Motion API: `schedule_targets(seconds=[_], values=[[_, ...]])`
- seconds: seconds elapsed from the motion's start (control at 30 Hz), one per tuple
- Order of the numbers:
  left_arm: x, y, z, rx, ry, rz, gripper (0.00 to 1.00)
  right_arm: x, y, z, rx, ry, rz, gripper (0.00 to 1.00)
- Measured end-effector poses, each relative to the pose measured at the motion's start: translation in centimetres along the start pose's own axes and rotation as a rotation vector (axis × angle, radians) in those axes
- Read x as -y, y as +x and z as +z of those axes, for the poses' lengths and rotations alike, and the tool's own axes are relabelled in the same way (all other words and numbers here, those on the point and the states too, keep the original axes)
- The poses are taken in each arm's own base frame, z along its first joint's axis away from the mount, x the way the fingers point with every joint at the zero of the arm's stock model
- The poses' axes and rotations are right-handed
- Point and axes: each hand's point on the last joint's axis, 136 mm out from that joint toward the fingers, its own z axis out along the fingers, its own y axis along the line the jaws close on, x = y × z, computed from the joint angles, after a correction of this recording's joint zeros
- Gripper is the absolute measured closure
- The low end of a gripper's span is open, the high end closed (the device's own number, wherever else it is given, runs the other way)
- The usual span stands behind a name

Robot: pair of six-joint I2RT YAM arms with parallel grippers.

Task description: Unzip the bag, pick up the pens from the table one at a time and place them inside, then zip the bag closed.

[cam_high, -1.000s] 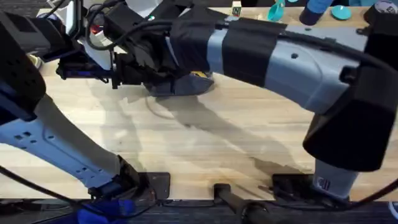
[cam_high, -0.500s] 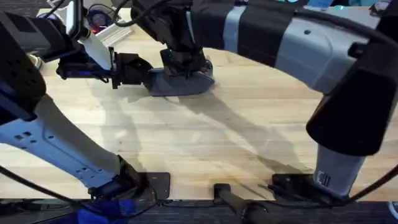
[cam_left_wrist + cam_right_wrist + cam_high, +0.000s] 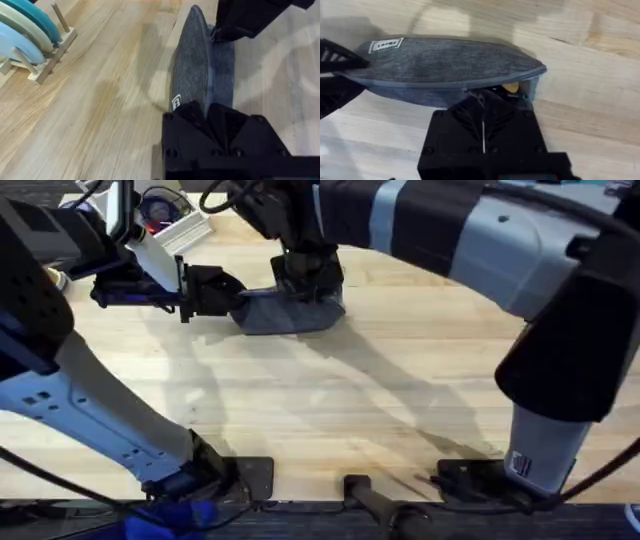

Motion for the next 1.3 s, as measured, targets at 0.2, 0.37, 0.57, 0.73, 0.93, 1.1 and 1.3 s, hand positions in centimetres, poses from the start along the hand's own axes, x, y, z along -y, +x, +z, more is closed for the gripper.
schedule_targets(seconds=[0.2,0.37,0.57,0.73,0.93,1.1,1.3], values=[[0.0,0.0,0.0,0.0,0.0,0.001,0.959,0.2,0.1,0.1,-0.011,-0.001,0.005,0.969],[0.0,0.0,0.0,0.0,0.0,0.001,0.959,0.3,0.2,0.1,-0.018,0.0,0.006,0.969],[0.0,0.0,0.0,0.0,0.0,0.001,0.959,0.6,0.1,0.1,-0.022,-0.002,0.012,0.97],[0.0,0.0,0.0,0.0,-0.001,0.001,0.959,0.8,0.0,0.2,-0.03,-0.01,0.026,0.97],[0.0,0.0,0.0,0.0,-0.001,0.003,0.959,1.2,-0.1,-0.3,-0.026,-0.019,0.04,0.97],[0.0,0.0,0.0,0.0,-0.001,0.003,0.959,2.0,-0.2,-0.6,-0.007,-0.045,0.067,0.97],[0.0,0.0,0.0,0.0,-0.001,0.003,0.959,3.3,0.3,-0.2,-0.002,-0.116,0.114,0.97]])
